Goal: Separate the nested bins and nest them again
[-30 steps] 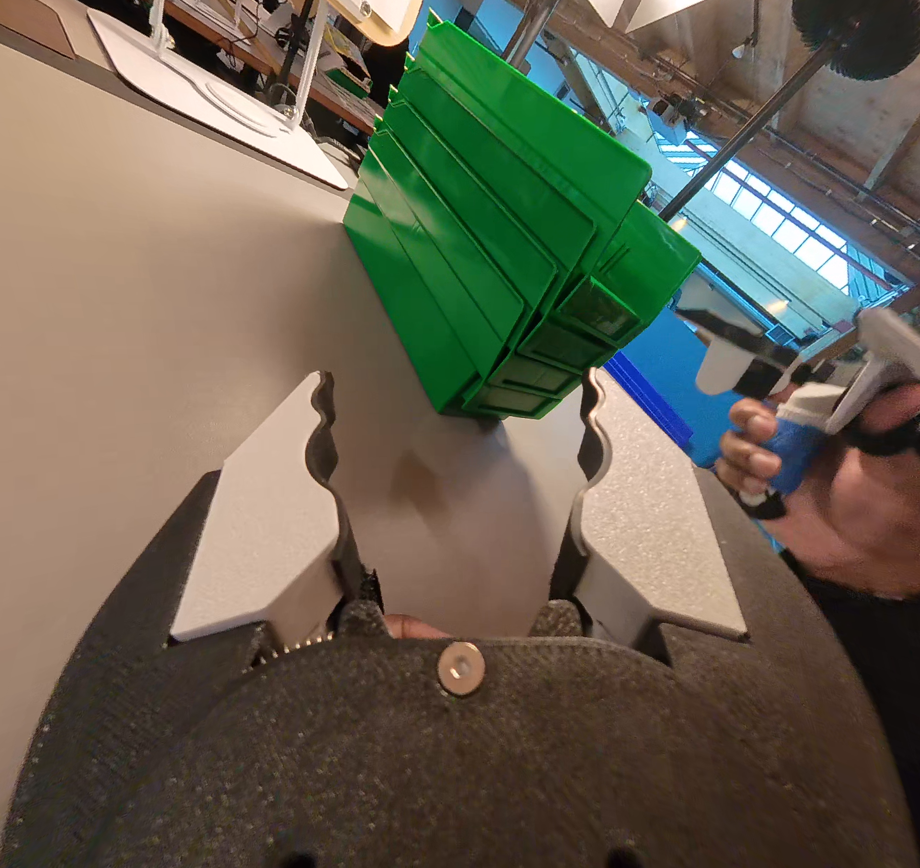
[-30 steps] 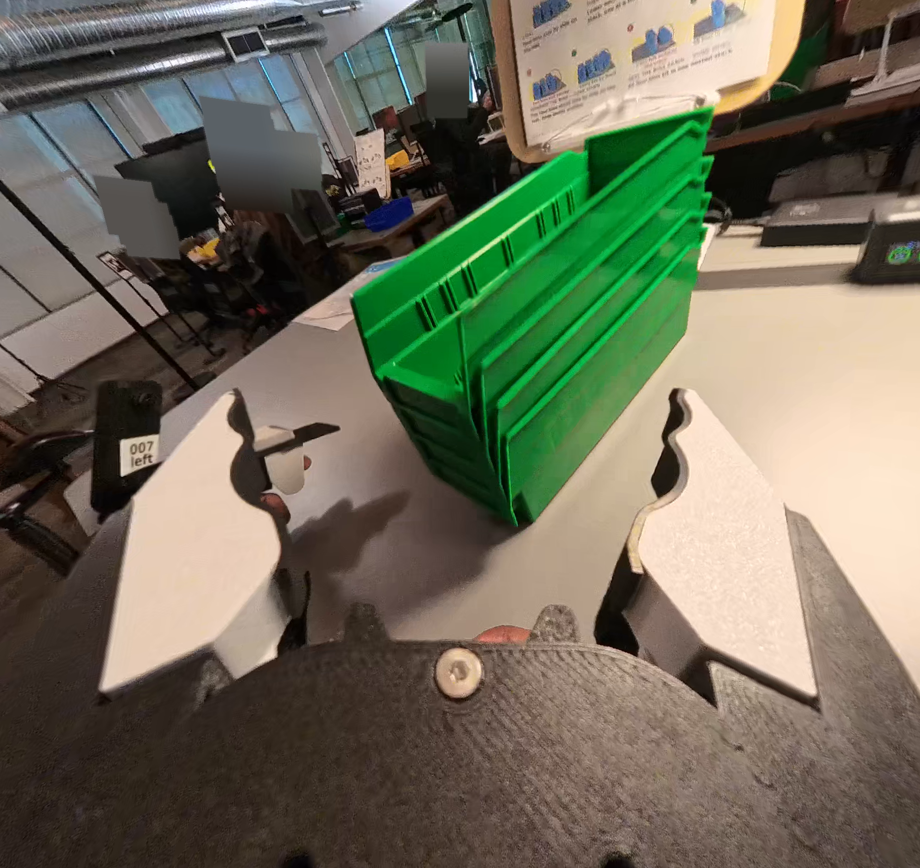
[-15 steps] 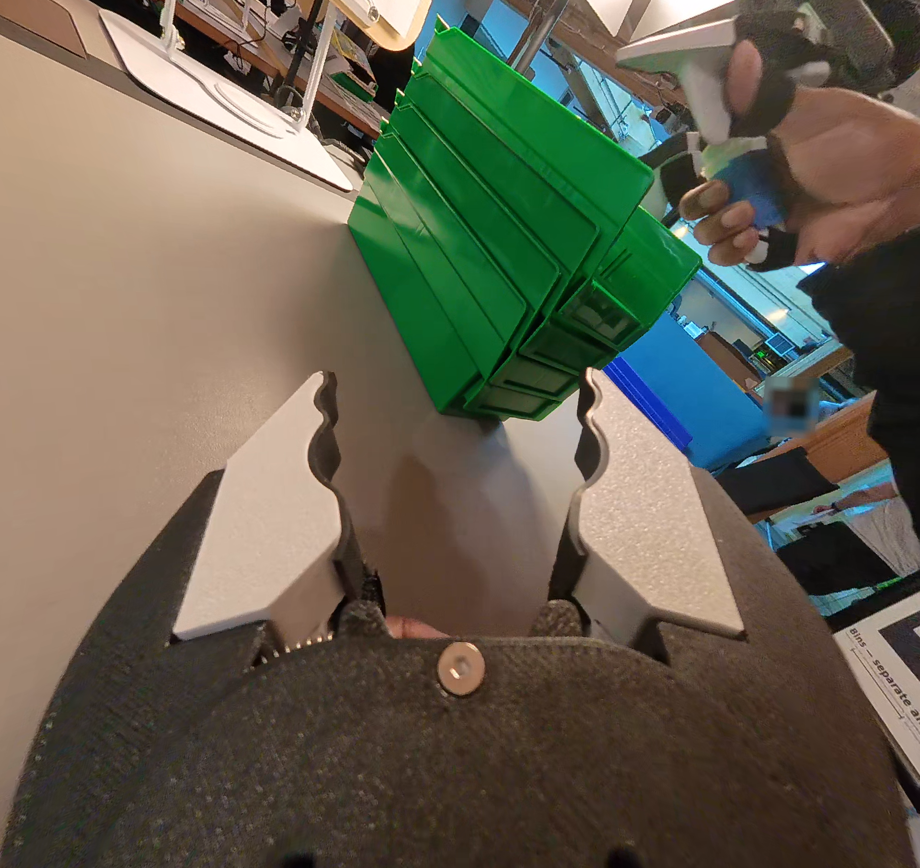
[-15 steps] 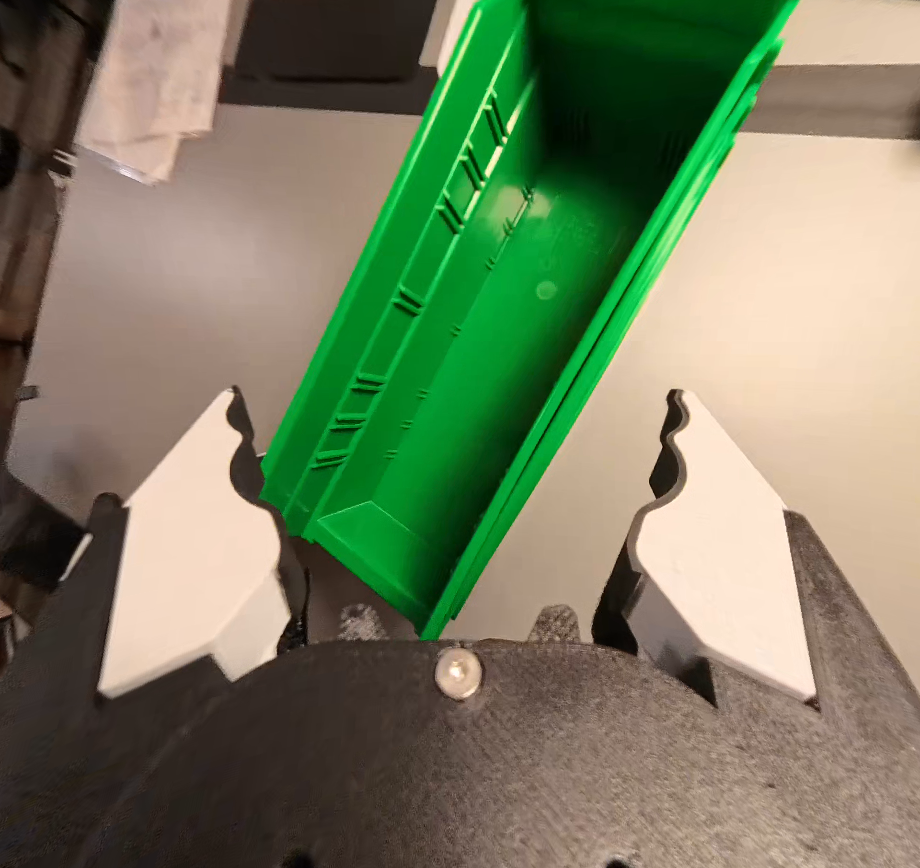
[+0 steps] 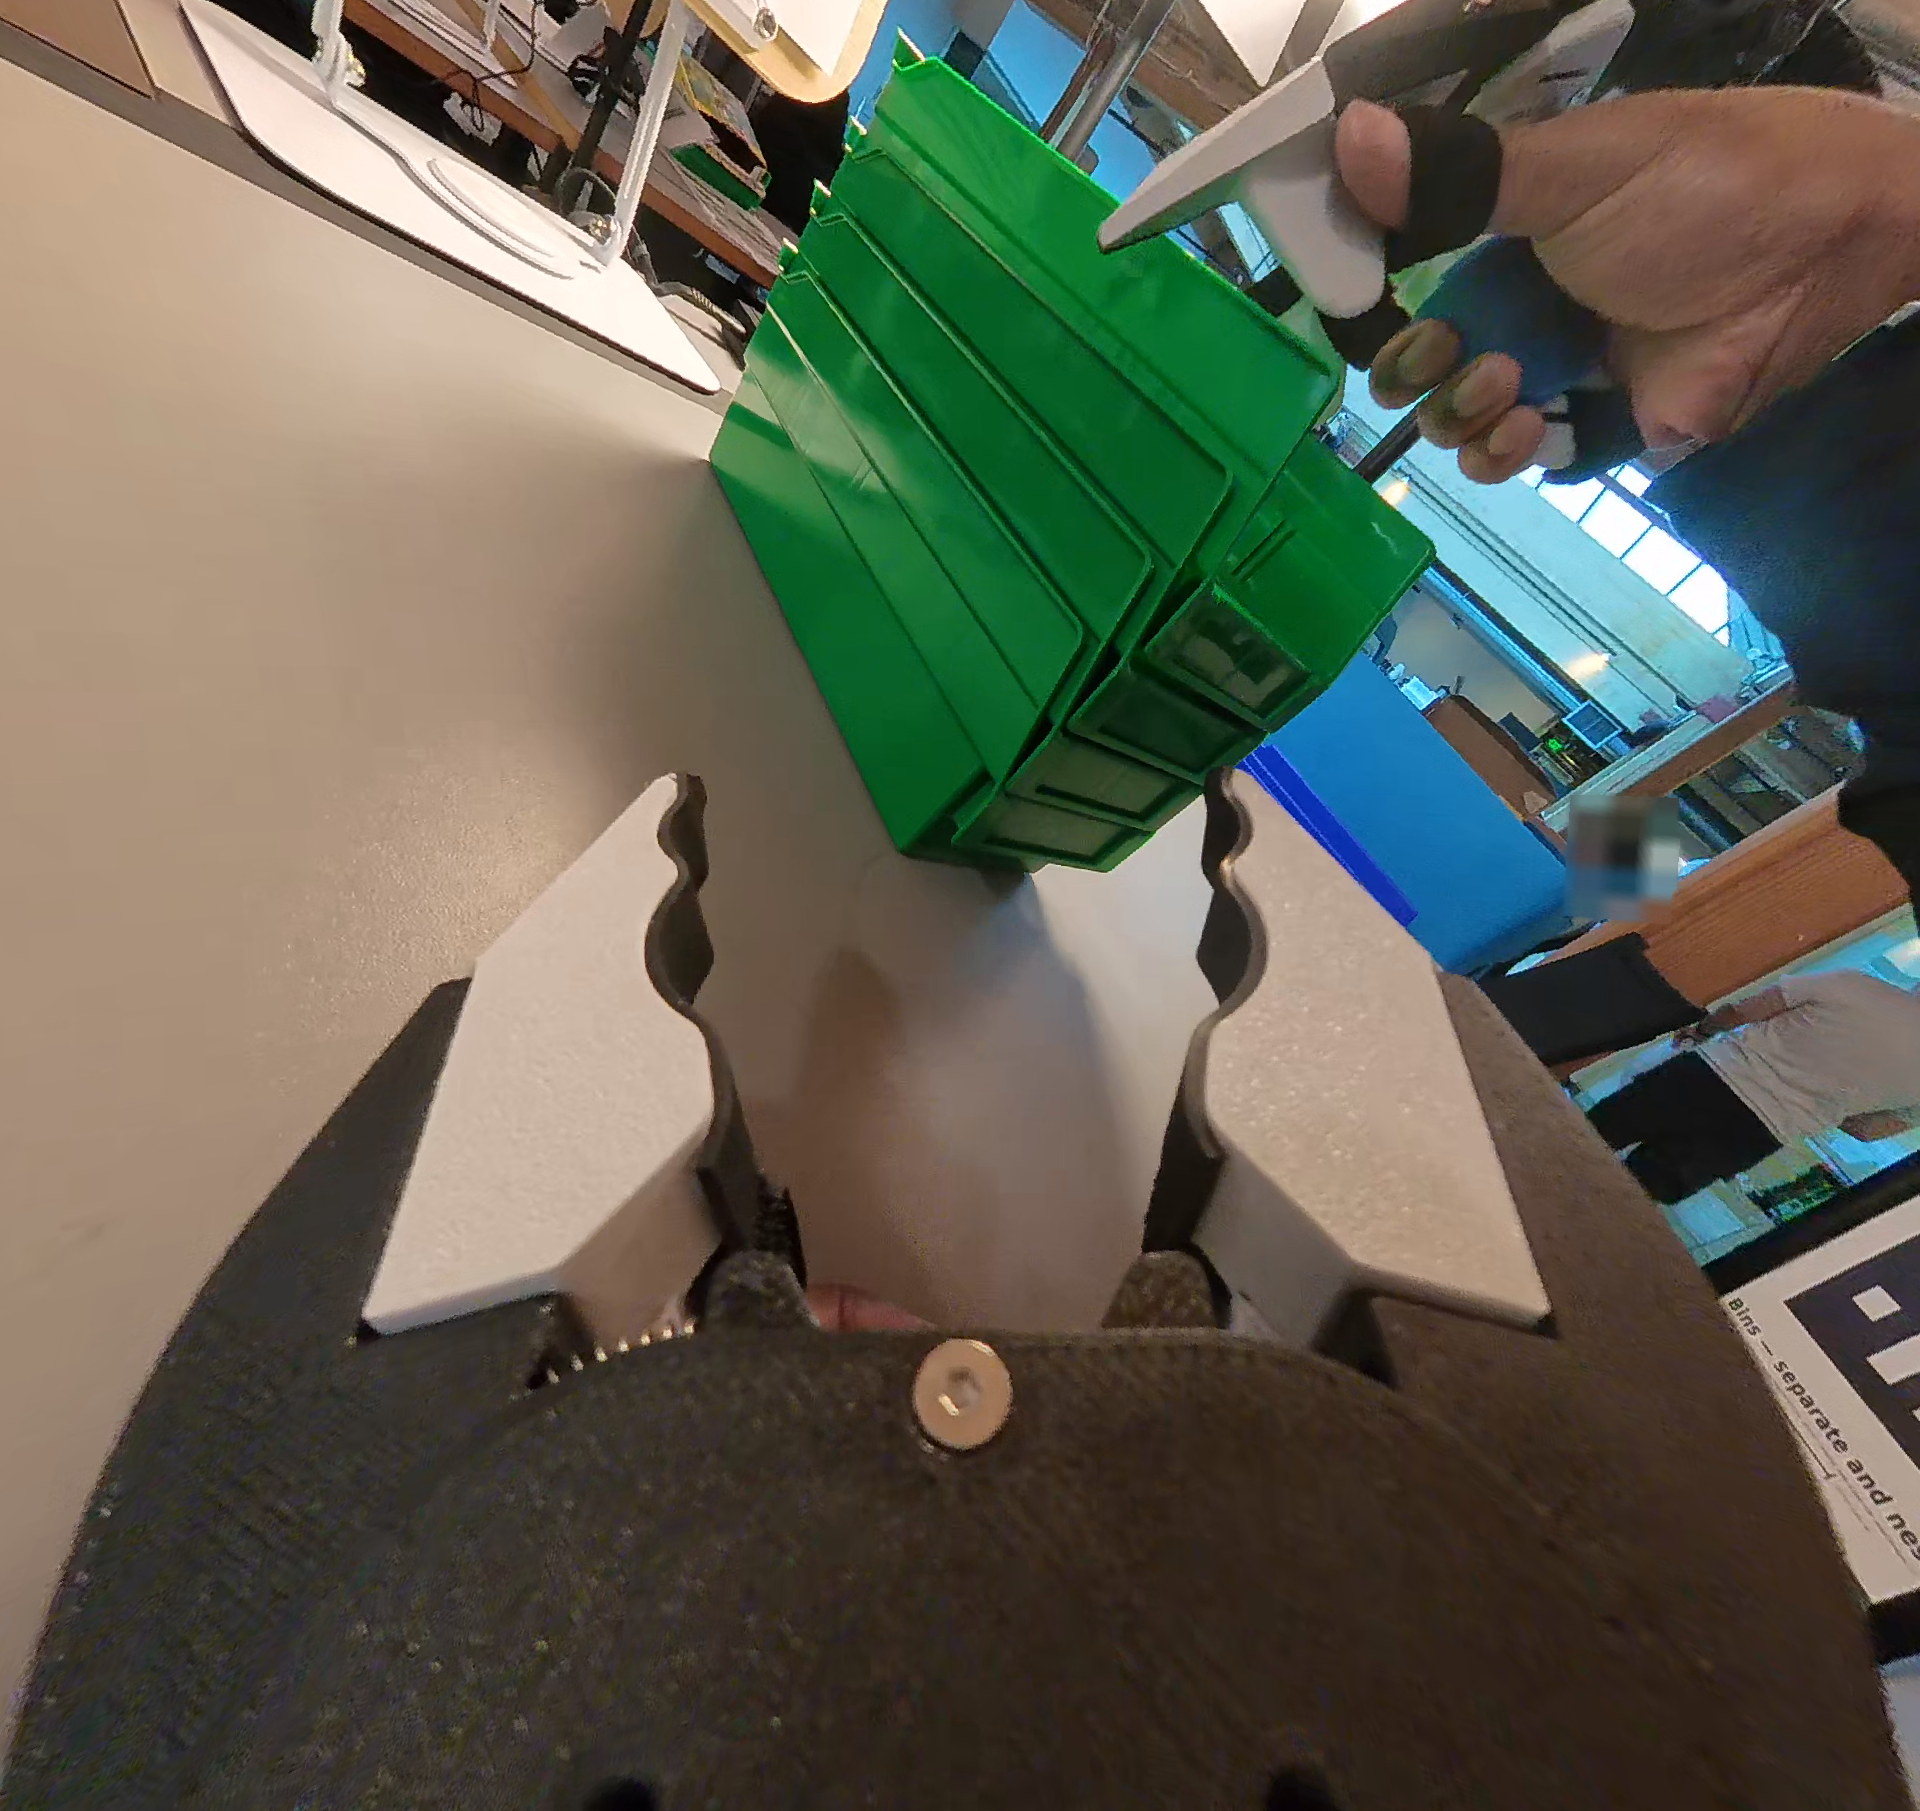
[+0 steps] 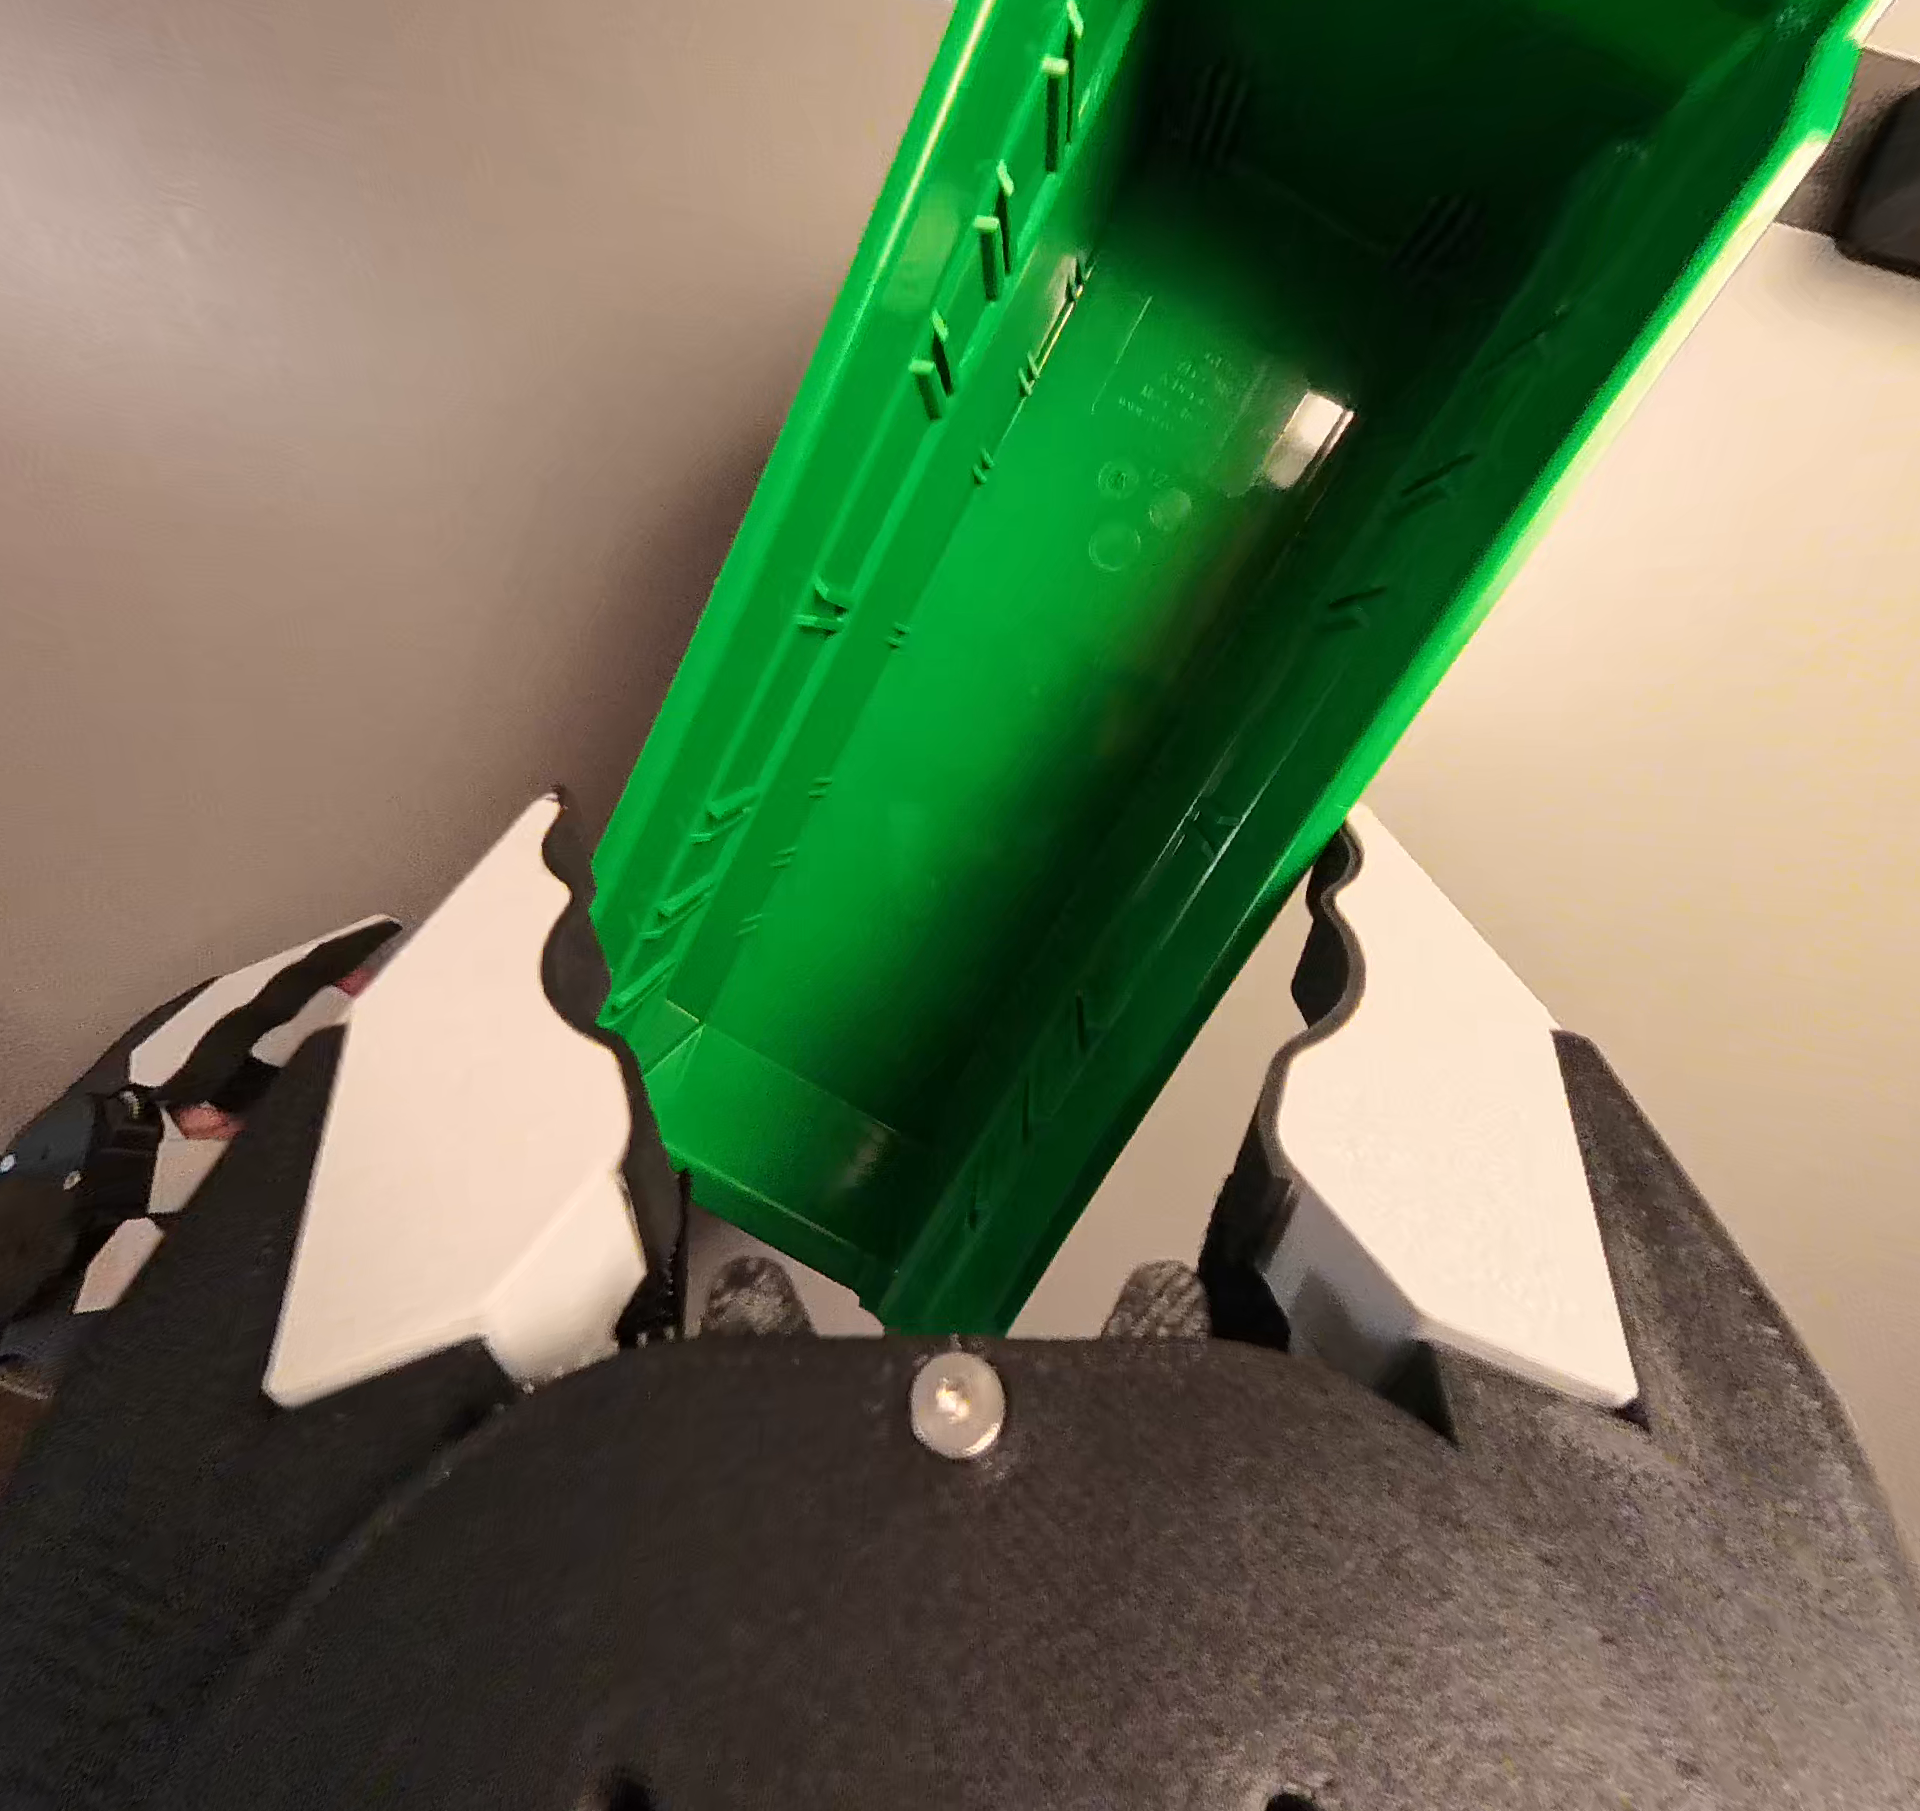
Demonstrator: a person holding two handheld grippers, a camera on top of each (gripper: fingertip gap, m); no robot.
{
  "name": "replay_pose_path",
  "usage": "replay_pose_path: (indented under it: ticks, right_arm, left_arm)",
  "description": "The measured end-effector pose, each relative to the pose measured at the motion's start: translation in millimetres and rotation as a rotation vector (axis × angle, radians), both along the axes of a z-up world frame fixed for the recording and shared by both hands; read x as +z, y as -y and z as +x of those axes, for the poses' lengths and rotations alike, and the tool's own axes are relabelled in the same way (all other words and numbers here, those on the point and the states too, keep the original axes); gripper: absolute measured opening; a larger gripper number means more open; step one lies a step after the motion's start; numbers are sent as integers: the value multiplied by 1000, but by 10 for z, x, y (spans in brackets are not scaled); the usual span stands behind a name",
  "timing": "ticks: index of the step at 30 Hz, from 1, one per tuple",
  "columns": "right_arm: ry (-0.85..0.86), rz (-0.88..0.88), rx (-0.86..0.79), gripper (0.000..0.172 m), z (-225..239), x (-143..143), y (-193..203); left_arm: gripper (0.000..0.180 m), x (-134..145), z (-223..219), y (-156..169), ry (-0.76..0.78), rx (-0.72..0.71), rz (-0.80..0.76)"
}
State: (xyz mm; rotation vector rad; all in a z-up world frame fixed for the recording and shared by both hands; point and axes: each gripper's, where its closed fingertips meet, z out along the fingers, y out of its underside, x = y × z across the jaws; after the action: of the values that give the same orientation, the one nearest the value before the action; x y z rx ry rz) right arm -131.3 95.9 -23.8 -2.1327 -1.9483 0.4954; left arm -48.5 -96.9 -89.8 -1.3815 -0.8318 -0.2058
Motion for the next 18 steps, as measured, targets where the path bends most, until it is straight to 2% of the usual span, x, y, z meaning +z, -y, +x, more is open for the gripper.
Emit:
replay_pose_path:
  ticks: [6,13,18]
  right_arm:
    - [51,-5,24,132,51,4,-50]
    - [50,27,10,144,-11,-45,-102]
    - [58,9,1,134,-34,-61,-69]
  left_arm:
    - [95,-6,-2,-3,4,-1,-2]
    - [94,-20,-6,-11,11,-3,-10]
    - [94,-17,-4,-9,12,-5,-6]
